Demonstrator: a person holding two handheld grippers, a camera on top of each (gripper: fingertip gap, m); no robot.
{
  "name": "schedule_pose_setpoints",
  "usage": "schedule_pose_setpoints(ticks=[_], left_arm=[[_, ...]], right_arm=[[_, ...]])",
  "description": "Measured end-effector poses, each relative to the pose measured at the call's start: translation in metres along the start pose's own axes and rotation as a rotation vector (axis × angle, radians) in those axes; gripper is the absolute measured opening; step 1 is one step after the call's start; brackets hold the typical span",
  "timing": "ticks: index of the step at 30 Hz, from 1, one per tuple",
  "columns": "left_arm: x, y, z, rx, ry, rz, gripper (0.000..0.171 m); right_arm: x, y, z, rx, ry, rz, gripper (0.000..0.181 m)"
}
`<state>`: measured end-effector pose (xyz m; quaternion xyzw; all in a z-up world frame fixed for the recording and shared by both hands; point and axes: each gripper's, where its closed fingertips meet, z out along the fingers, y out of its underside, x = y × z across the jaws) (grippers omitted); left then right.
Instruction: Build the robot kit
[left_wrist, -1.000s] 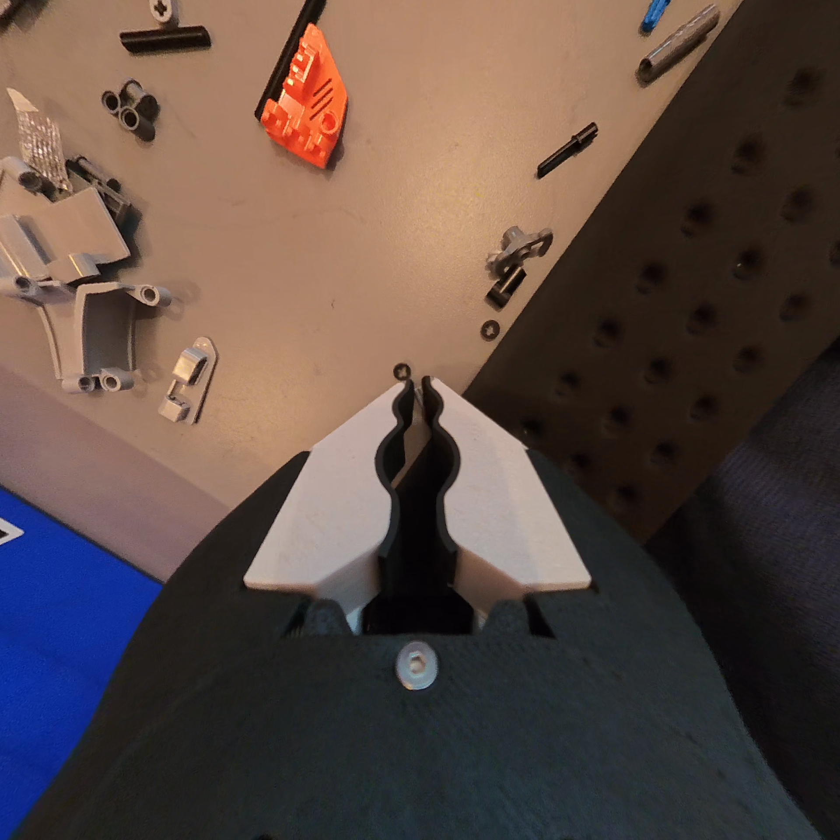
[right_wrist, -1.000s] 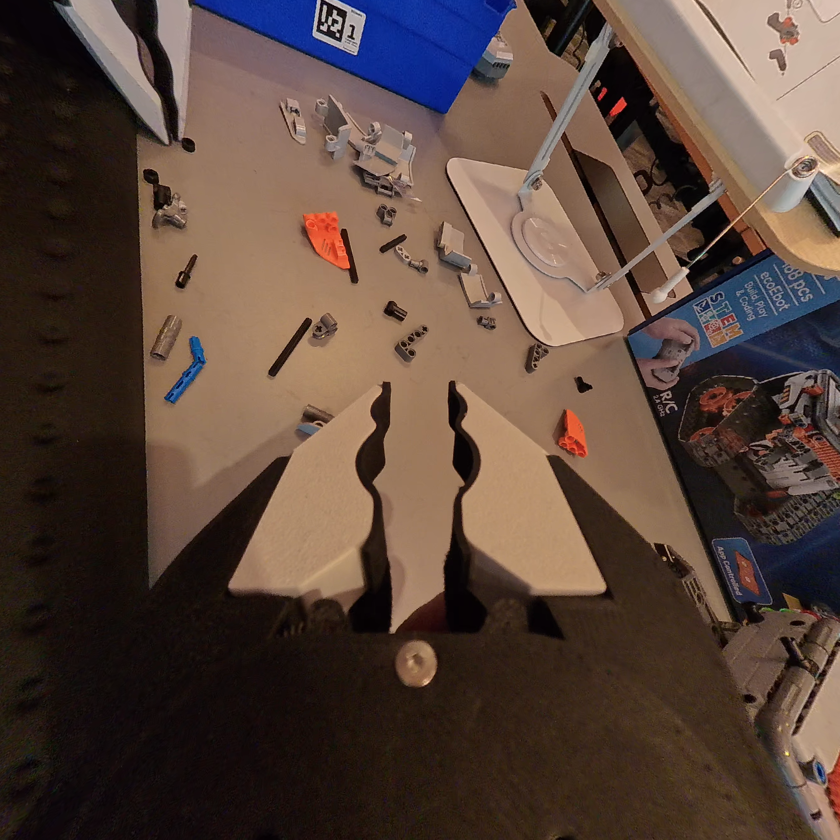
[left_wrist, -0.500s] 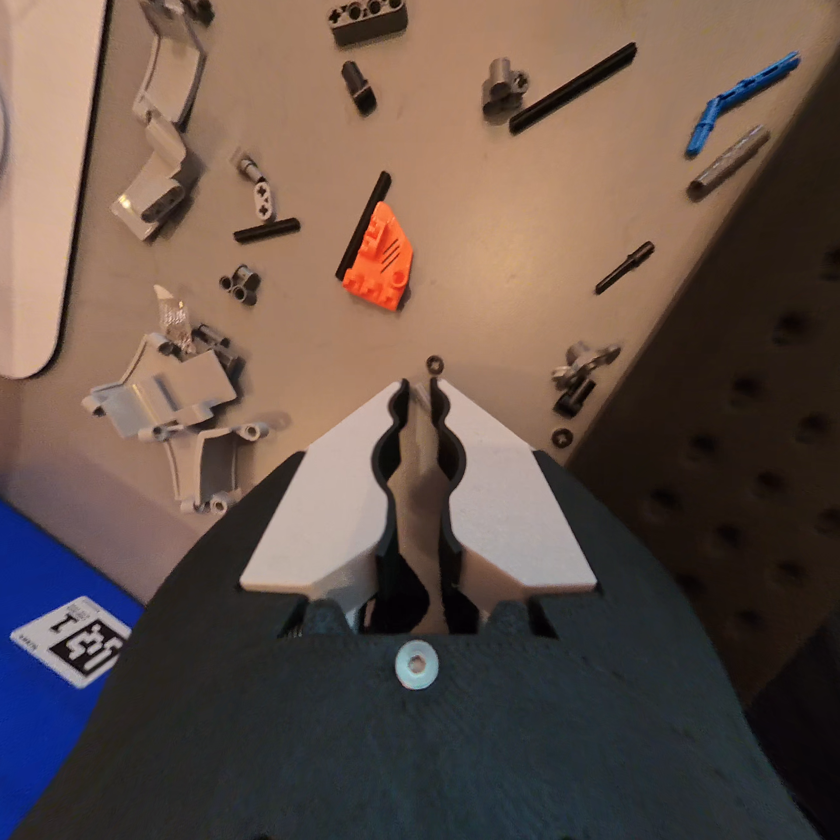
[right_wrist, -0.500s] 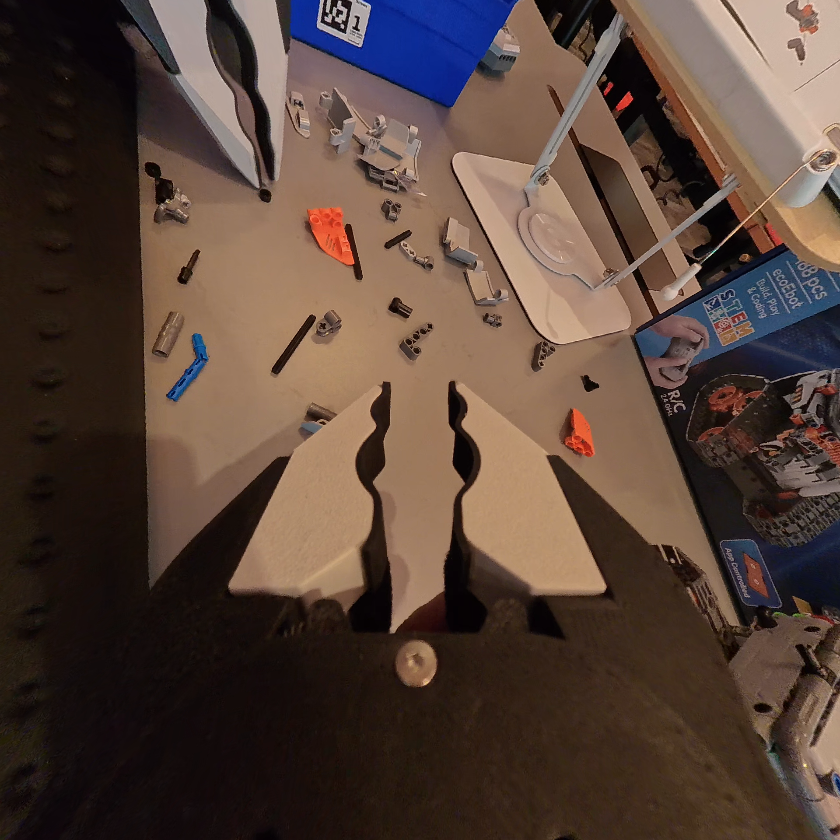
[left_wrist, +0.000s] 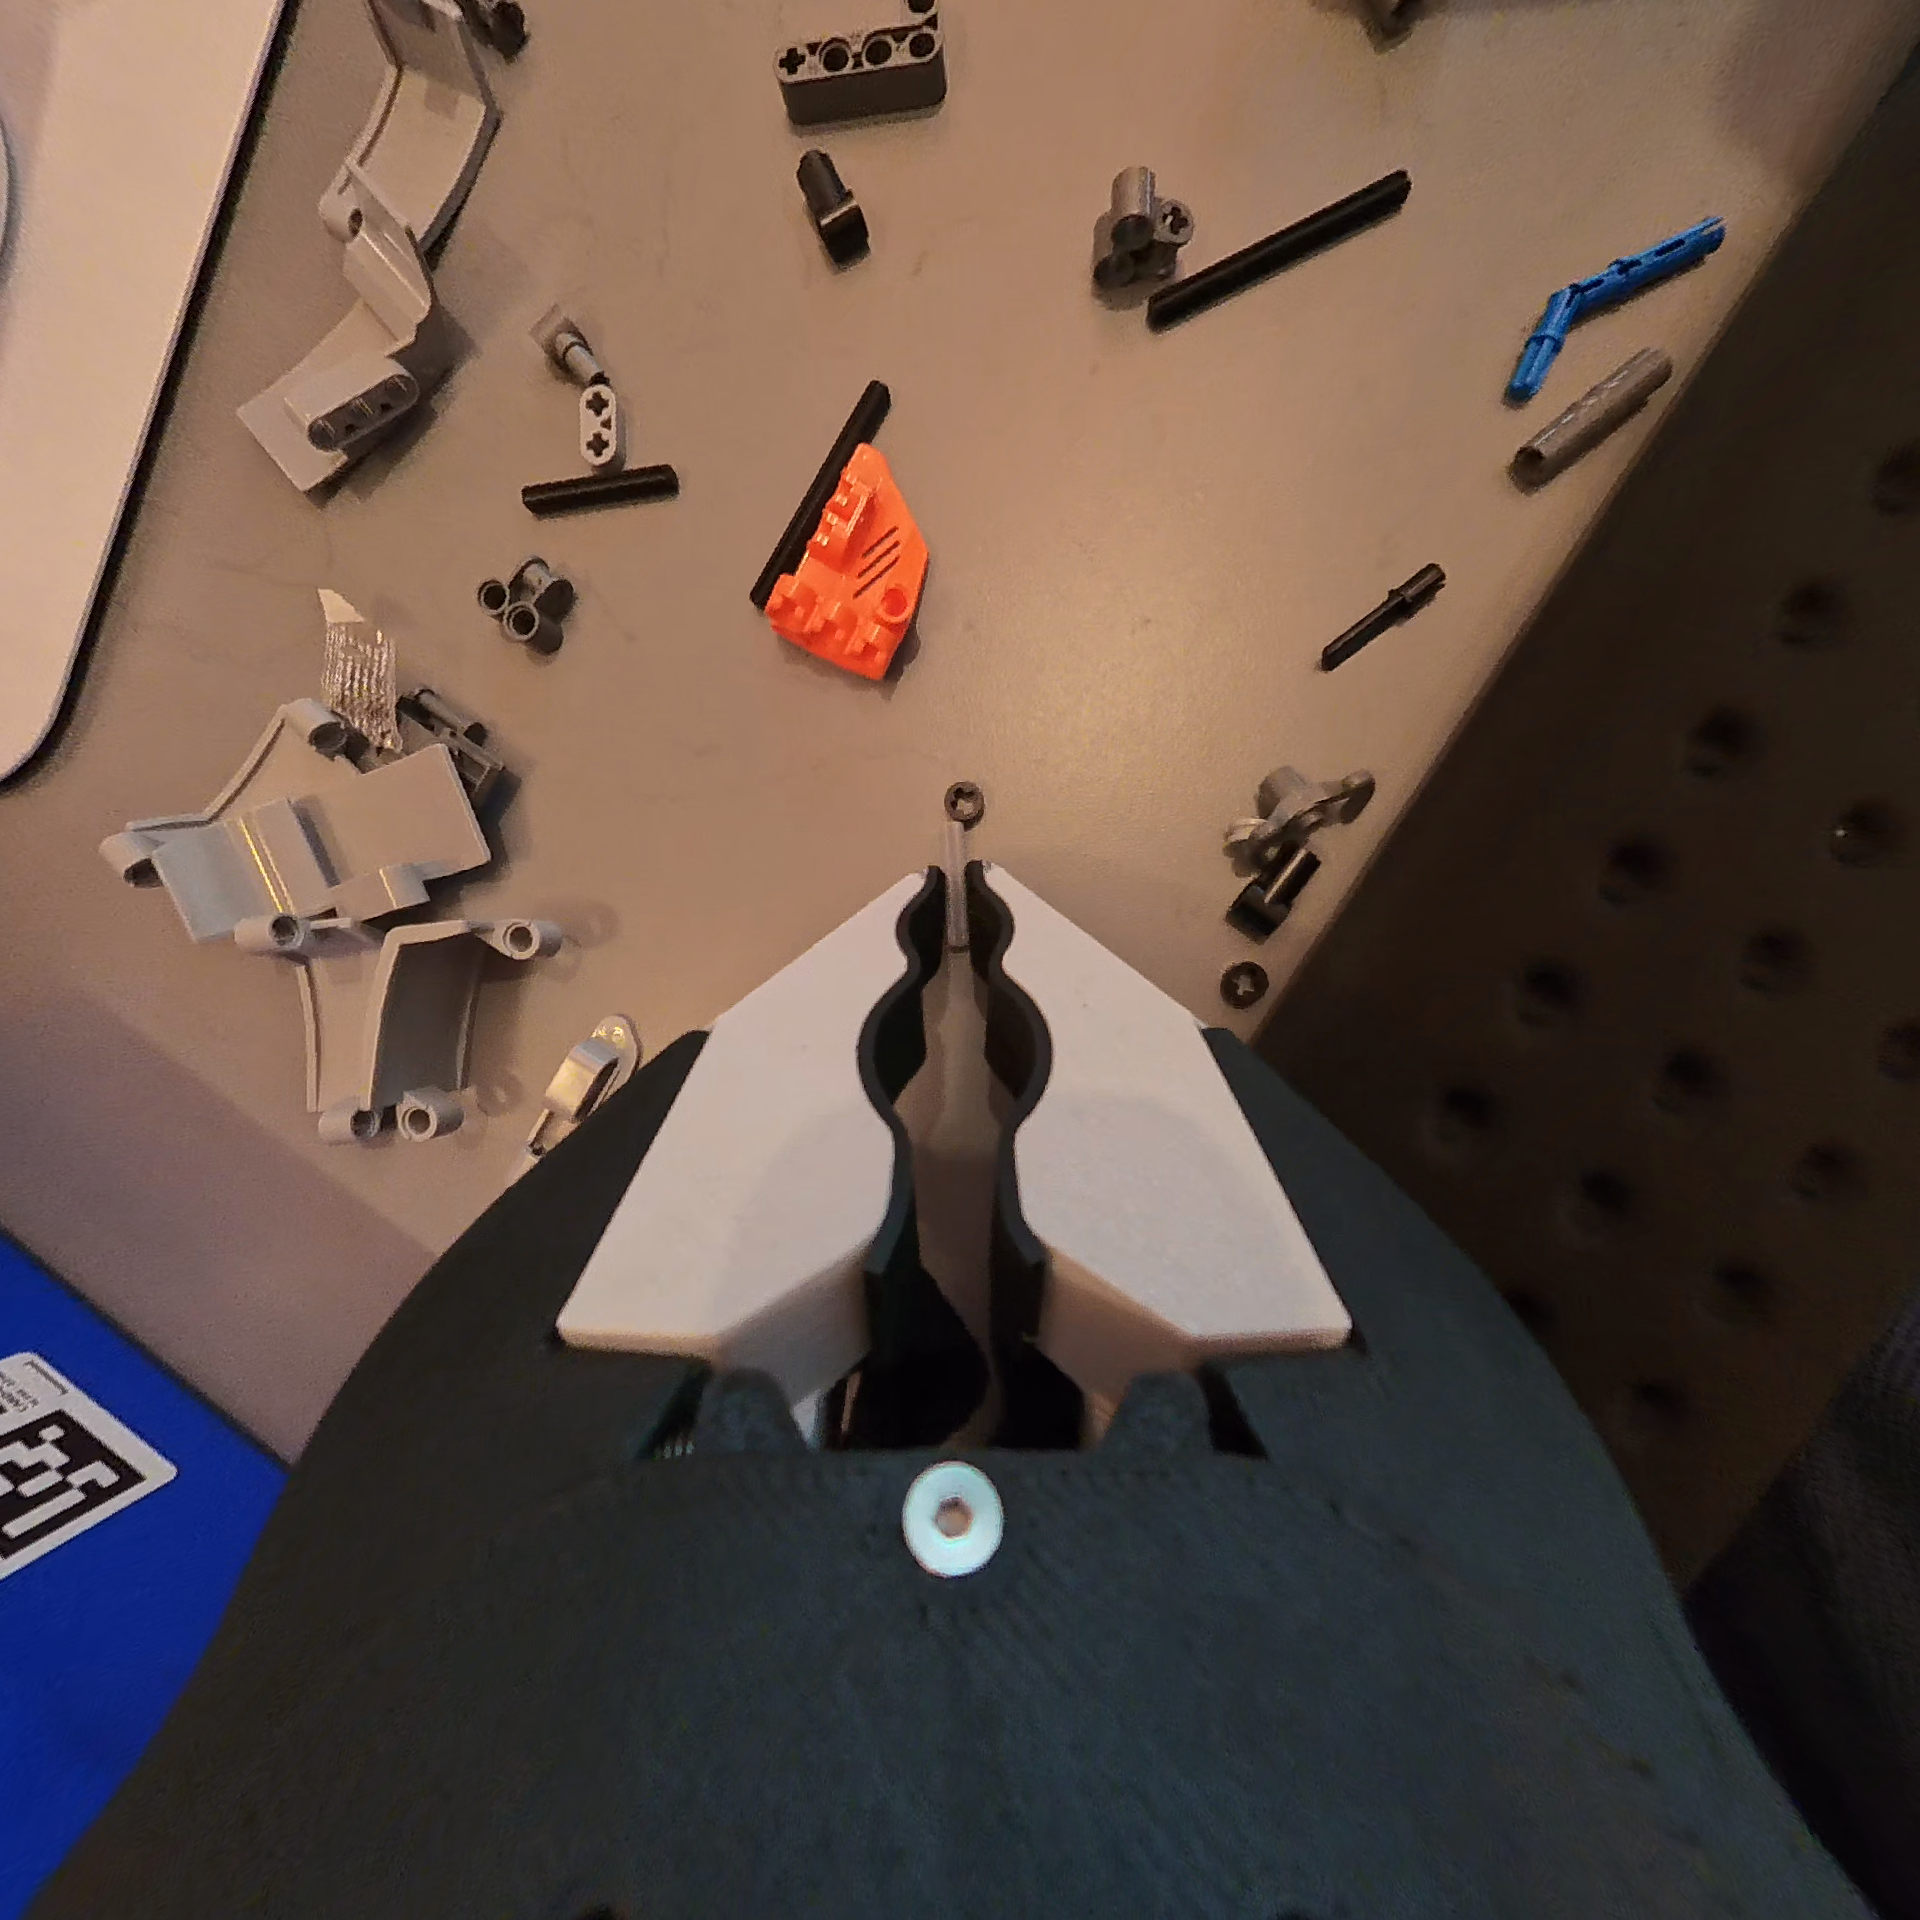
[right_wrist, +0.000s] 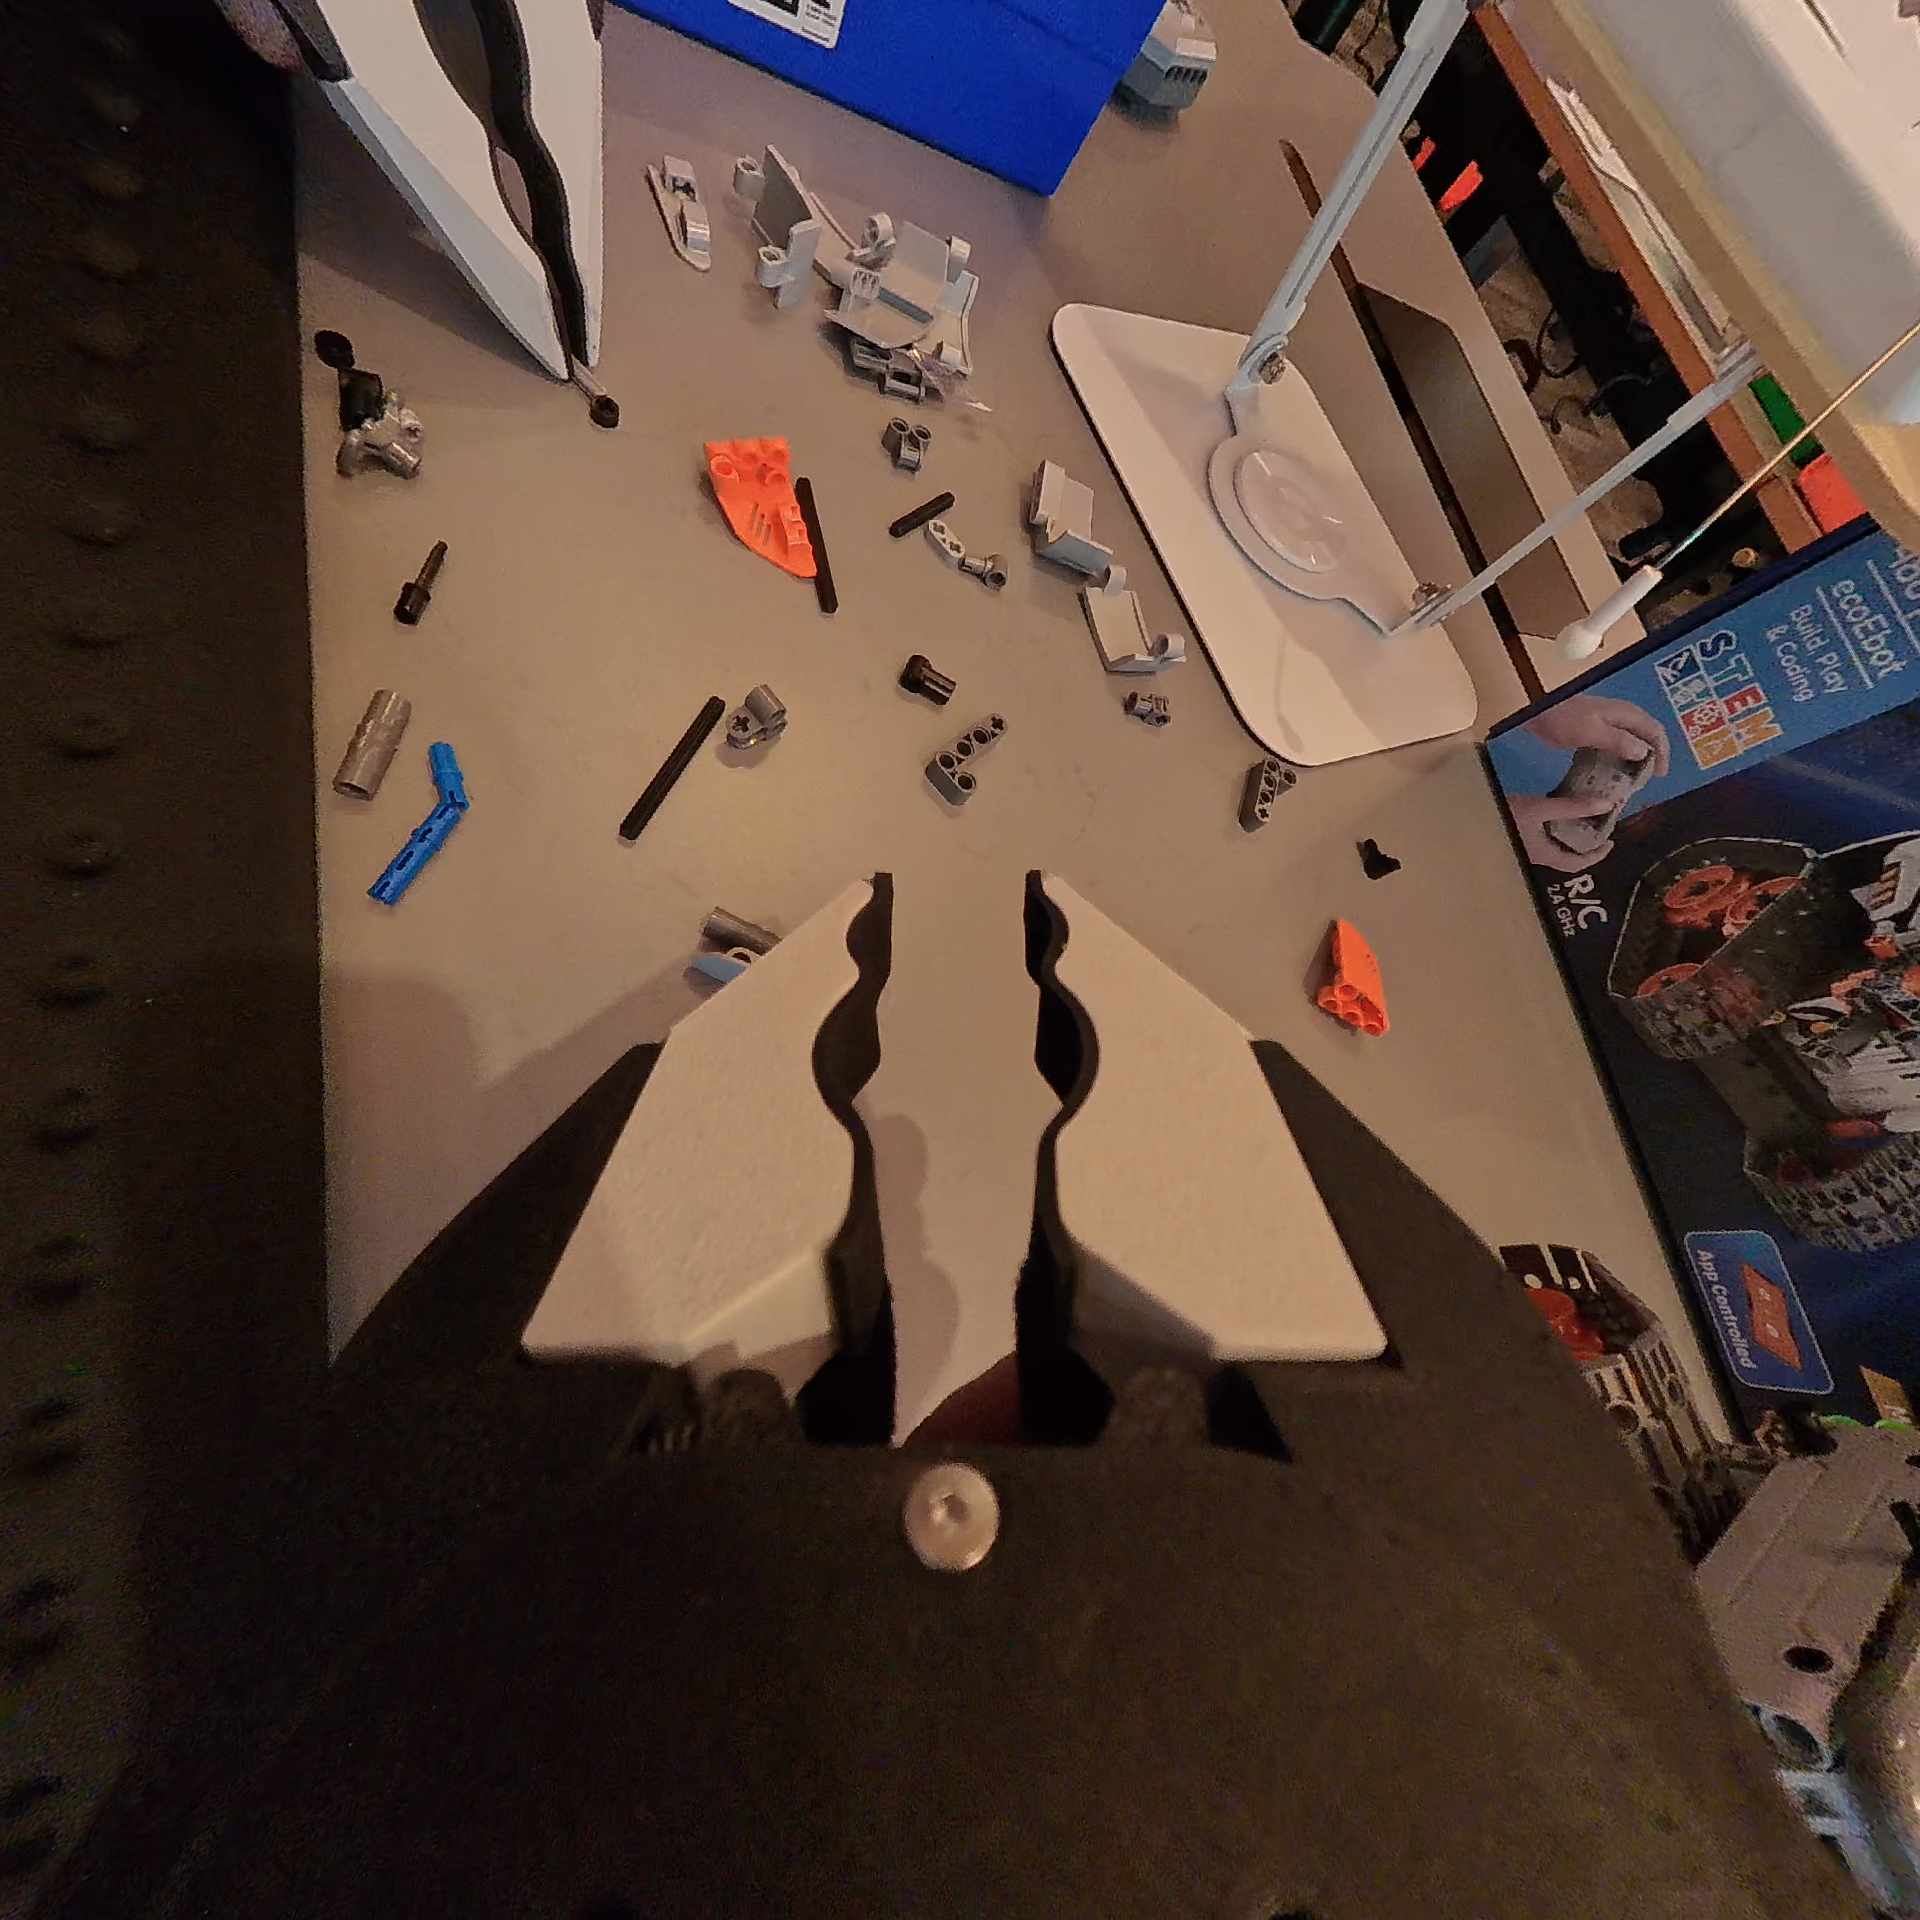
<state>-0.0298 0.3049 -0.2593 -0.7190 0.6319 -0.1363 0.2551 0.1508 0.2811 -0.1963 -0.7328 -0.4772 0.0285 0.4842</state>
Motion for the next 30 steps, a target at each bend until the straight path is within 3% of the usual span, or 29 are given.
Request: schedule_pose_setpoints(ticks=[8, 14, 24, 30], left_arm=[[-0.006, -0.009, -0.003, 0.060, -0.025, 0.034, 0.003], [-0.001, -0.037, -0.011, 0.175, -0.036, 0.136, 0.003], [0.013, -0.078, -0.005, 0.336, -0.090, 0.380, 0.003], [0.007, -0.088, -0.004, 0.431, -0.183, 0.425, 0.003]], right_arm=[[-0.001, -0.005, 0.005, 0.019, -0.003, 0.005, 0.022], [-0.004, -0.036, 0.005, 0.130, 0.016, -0.007, 0.020], [-0.031, -0.083, 0.028, 0.218, -0.140, 0.012, 0.020], [-0.034, -0.086, 0.053, 0.185, -0.199, 0.024, 0.017]])
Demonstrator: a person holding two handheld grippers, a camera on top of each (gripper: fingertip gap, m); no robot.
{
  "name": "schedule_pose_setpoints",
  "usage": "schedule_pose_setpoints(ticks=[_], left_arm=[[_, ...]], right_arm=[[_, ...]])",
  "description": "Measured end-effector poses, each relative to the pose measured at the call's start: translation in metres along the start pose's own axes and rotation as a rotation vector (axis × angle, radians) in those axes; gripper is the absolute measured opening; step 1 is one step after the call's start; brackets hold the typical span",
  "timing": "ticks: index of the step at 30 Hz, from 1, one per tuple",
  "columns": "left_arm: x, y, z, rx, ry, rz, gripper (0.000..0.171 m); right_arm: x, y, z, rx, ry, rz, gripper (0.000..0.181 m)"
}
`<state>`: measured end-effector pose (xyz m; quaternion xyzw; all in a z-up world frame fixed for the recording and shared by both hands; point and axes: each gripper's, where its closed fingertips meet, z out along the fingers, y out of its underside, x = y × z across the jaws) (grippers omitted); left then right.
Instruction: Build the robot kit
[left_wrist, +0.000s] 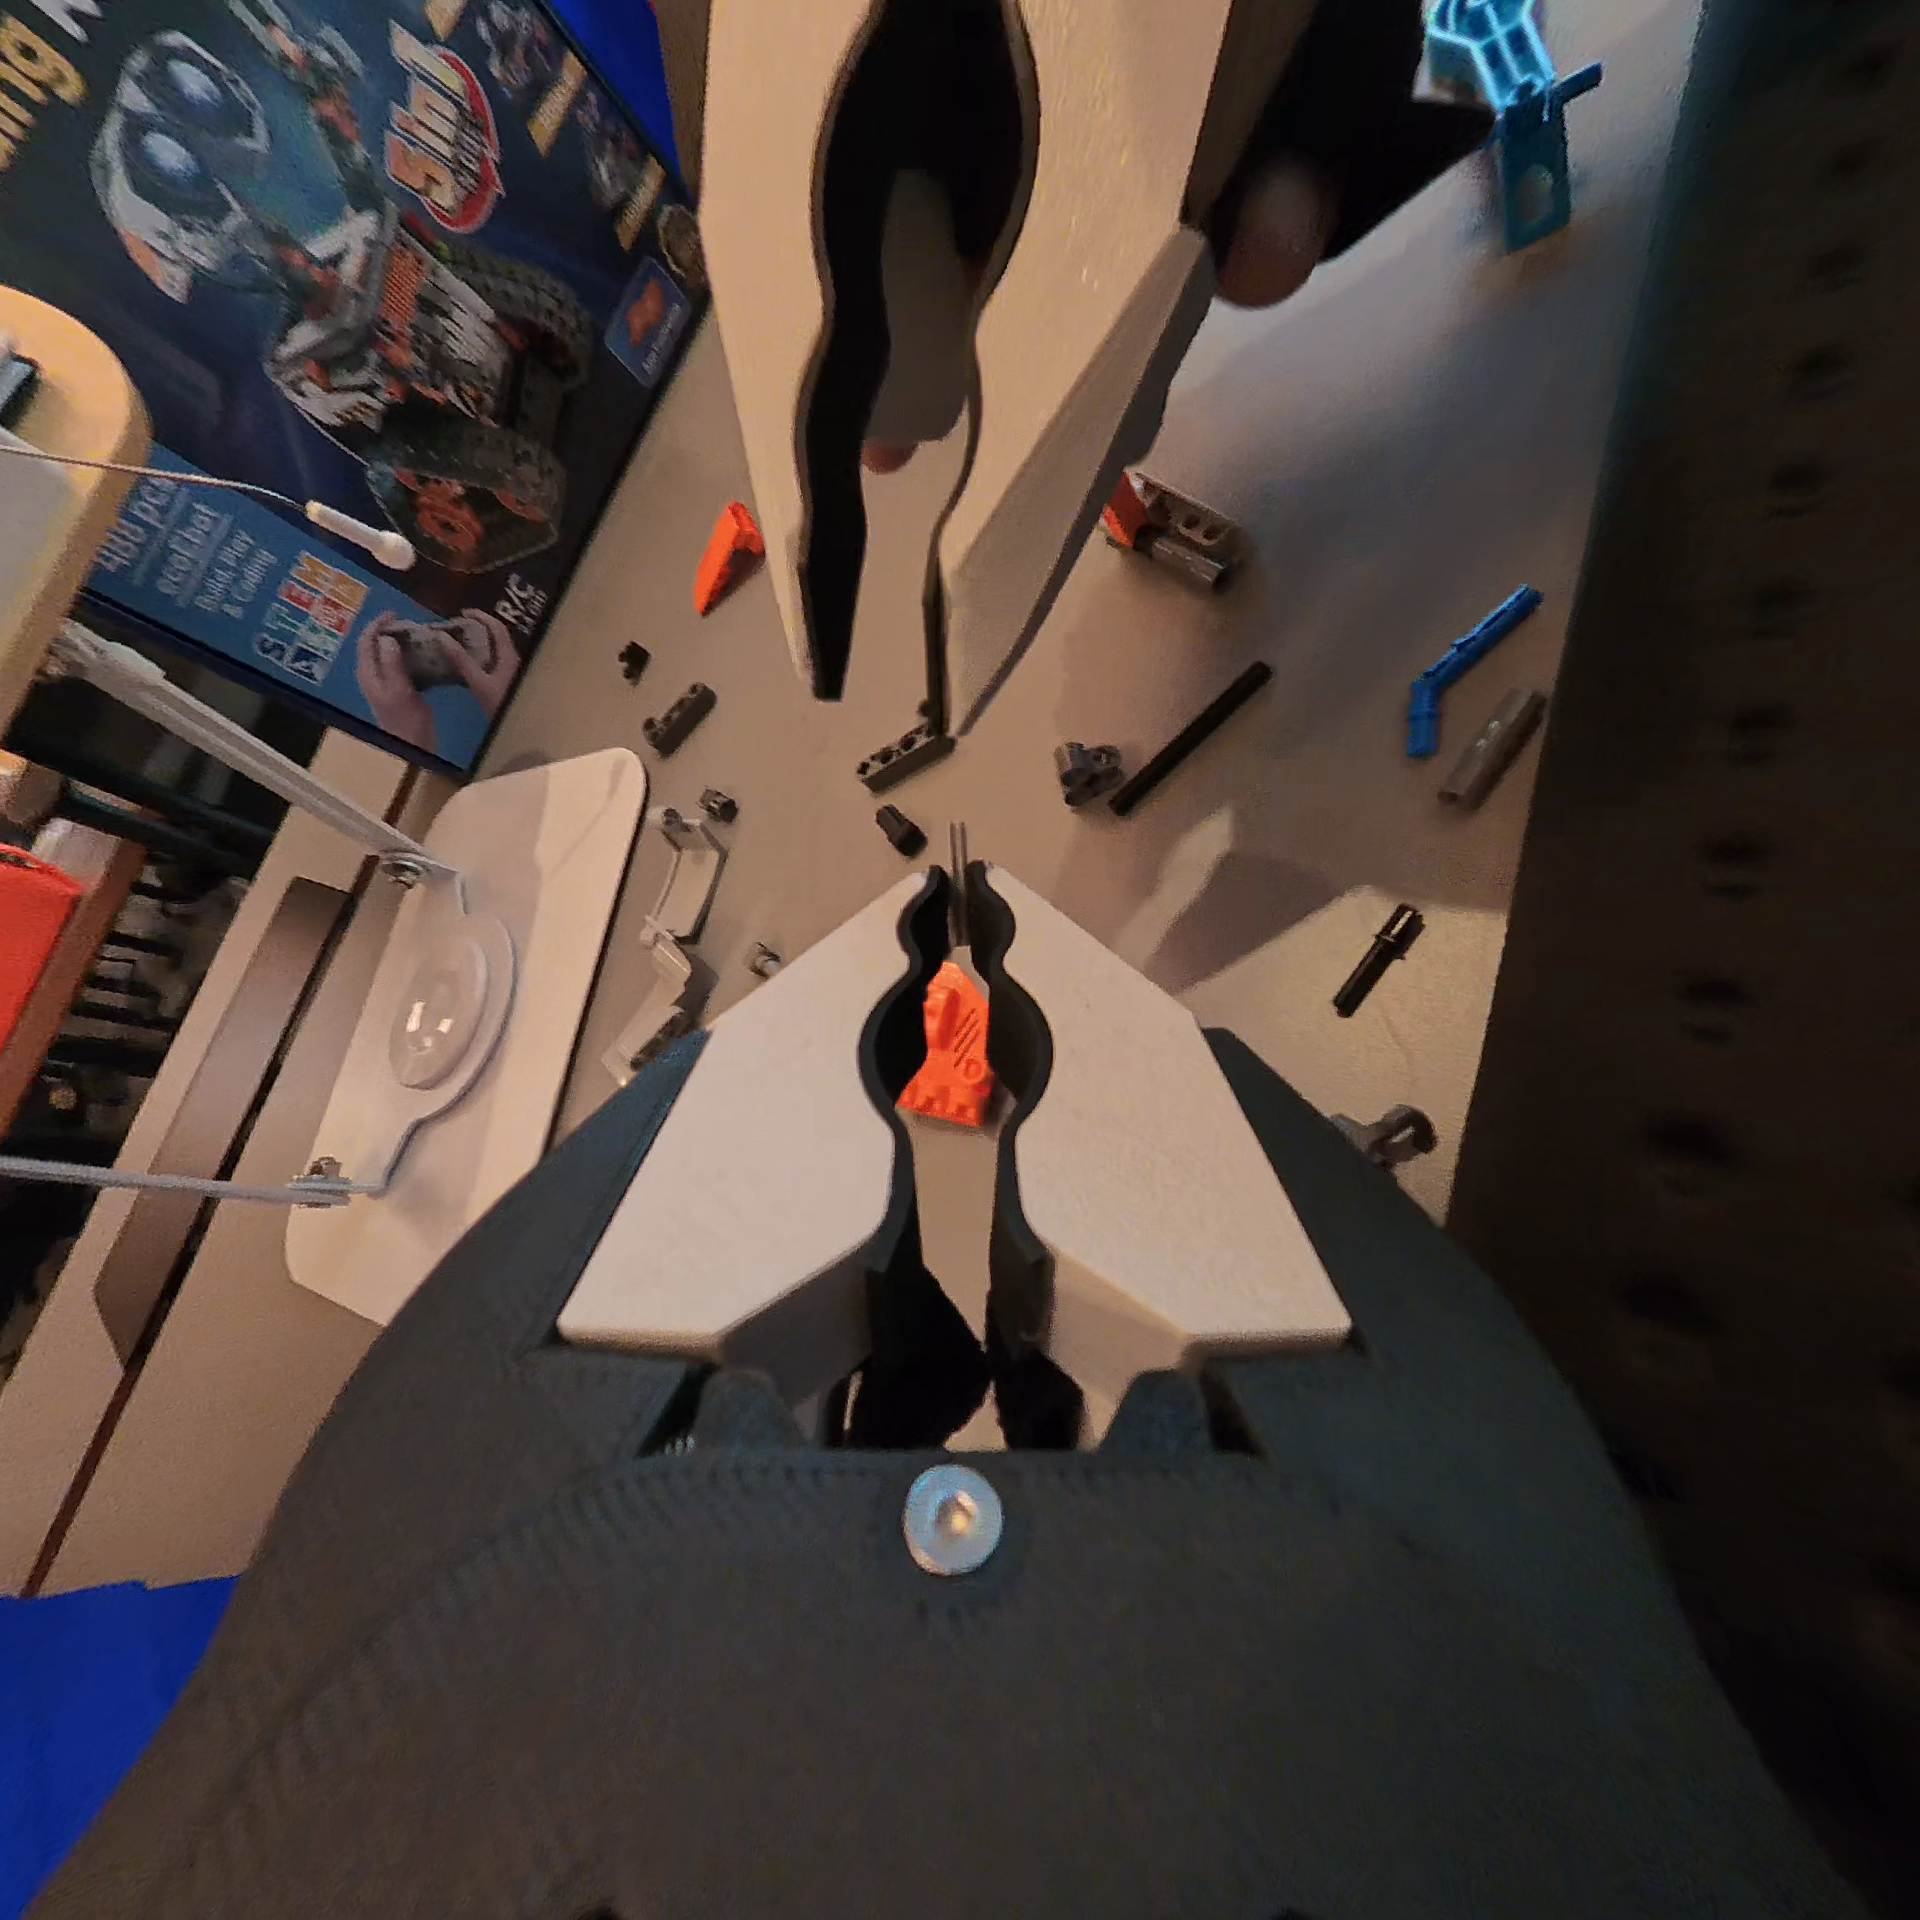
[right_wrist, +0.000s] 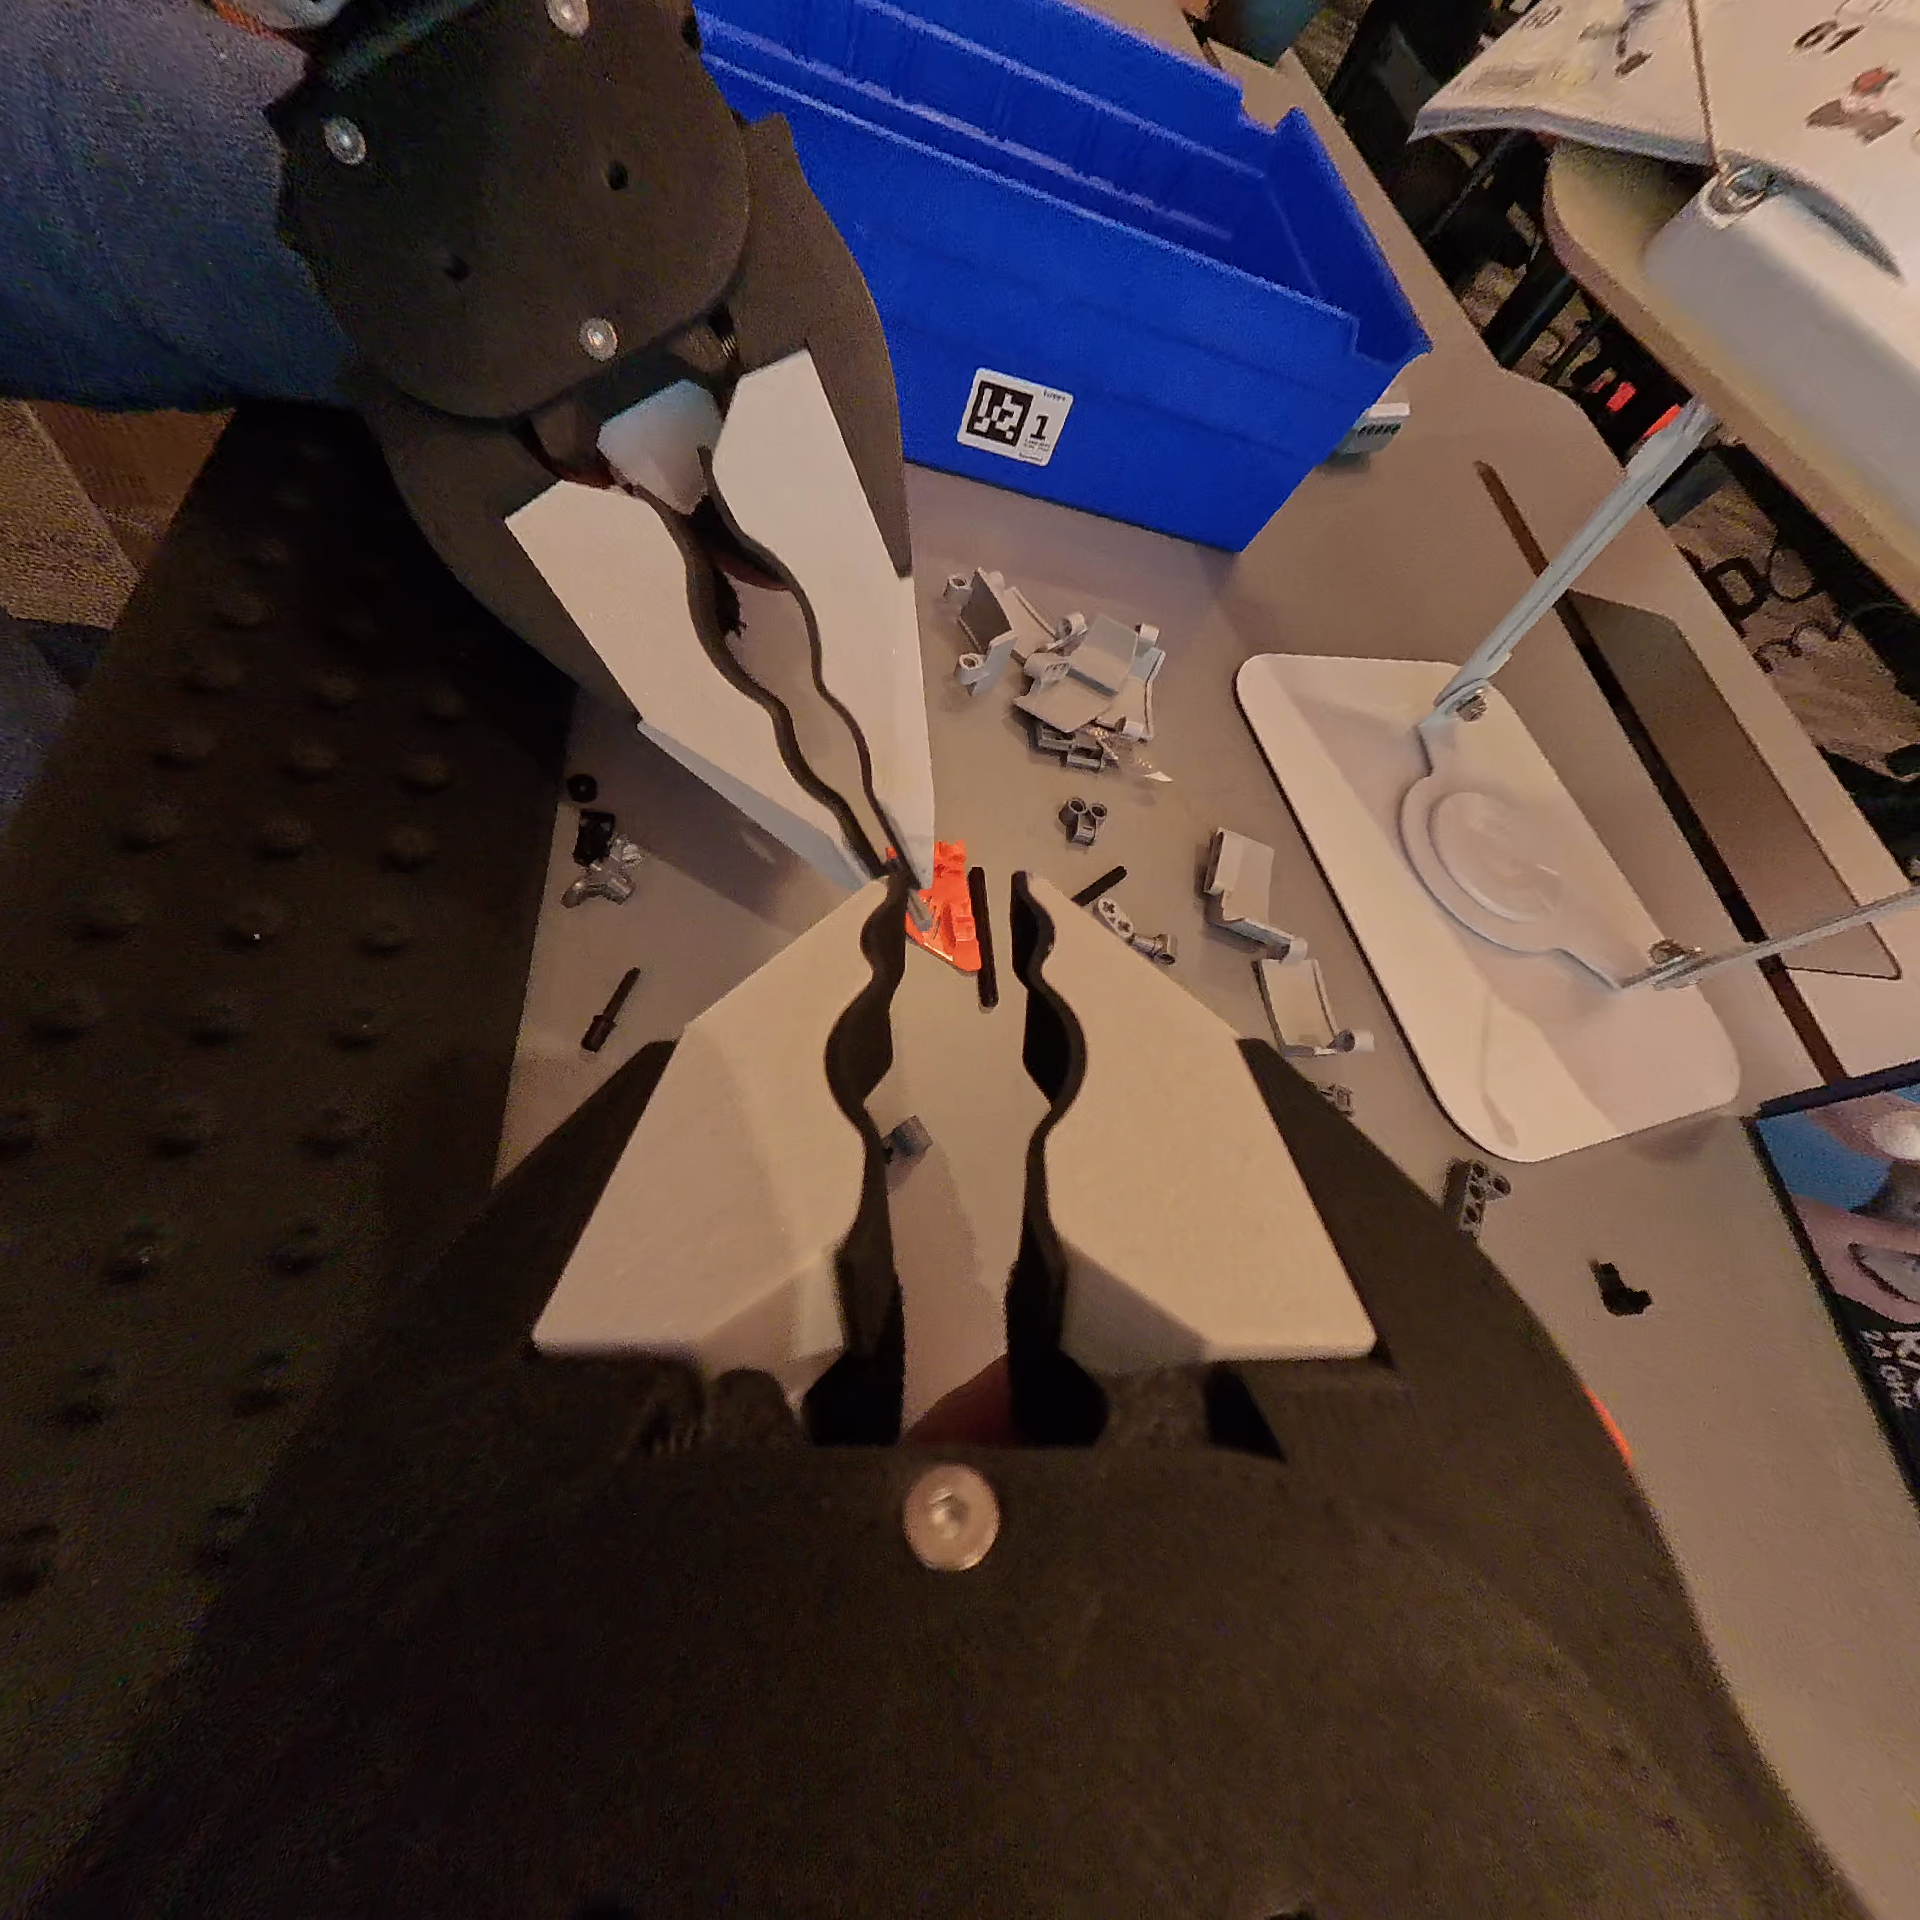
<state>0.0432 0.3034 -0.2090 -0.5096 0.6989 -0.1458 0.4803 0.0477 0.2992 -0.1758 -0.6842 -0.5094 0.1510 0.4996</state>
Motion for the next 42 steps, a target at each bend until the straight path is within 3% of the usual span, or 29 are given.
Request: schedule_pose_setpoints(ticks=[10, 20, 34, 42], left_arm=[[-0.003, 0.000, 0.000, 0.036, -0.041, 0.043, 0.003], [-0.007, -0.011, -0.002, 0.084, -0.068, 0.067, 0.003], [-0.012, -0.025, -0.011, 0.159, -0.126, 0.090, 0.003], [-0.006, -0.033, -0.014, 0.170, -0.159, 0.190, 0.003]], right_arm=[[-0.003, 0.023, 0.008, -0.045, -0.015, -0.022, 0.016], [-0.009, 0.027, 0.006, -0.044, -0.036, -0.019, 0.013], [-0.005, 0.014, -0.005, 0.047, -0.041, 0.055, 0.014], [-0.010, -0.005, -0.013, 0.162, -0.102, 0.149, 0.013]])
